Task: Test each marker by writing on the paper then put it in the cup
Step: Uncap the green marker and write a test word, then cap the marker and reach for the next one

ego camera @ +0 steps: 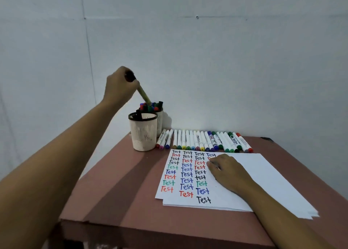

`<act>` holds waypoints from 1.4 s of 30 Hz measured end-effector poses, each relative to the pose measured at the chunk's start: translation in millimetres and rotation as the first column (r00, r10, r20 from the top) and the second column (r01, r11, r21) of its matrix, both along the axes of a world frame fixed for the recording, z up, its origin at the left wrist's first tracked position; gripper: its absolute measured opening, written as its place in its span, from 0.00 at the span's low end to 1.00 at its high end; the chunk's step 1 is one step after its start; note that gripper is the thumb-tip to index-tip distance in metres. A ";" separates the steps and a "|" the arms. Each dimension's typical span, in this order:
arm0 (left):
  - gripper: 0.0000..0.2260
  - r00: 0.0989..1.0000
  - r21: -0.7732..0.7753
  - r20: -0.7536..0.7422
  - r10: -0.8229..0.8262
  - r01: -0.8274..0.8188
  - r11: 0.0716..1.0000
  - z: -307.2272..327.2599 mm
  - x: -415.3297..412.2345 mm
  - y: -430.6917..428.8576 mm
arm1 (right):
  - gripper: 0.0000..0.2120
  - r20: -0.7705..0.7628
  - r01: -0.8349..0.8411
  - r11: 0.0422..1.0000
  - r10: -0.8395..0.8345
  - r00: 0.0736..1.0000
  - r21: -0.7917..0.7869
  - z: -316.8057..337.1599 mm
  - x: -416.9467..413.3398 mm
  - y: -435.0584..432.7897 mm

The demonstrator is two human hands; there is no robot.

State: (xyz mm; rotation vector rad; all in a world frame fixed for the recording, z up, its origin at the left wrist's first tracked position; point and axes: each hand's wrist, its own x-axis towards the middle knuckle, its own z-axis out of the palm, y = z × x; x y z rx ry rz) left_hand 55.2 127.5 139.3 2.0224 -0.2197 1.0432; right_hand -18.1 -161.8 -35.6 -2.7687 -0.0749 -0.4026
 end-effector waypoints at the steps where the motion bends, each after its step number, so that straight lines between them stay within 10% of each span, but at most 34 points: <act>1: 0.11 1.000 0.065 -0.003 0.013 -0.013 0.998 3.1 -0.3 3.9 | 0.21 0.002 0.000 1.000 0.000 1.000 0.004 0.3 -0.1 0.2; 14: 0.14 0.969 0.458 -0.241 0.061 0.058 0.887 -60.8 13.1 -5.1 | 0.23 -0.012 0.006 1.000 -0.006 1.000 0.013 4.5 -4.7 2.8; 24: 0.13 0.984 0.599 0.128 -0.122 0.021 0.800 -91.5 -5.8 -50.9 | 0.22 -0.024 0.007 1.000 -0.007 1.000 -0.005 4.4 -5.2 3.2; 34: 0.20 0.814 0.577 -0.562 -0.150 0.515 0.635 -160.5 -23.2 -109.2 | 0.20 -0.028 -0.003 0.998 0.001 1.000 -0.062 8.3 -5.3 4.1; 42: 0.22 0.787 0.543 -0.594 -0.170 0.547 0.637 -170.6 -13.6 -107.7 | 0.13 -0.024 0.111 0.993 -0.110 0.994 0.046 44.1 17.6 -17.1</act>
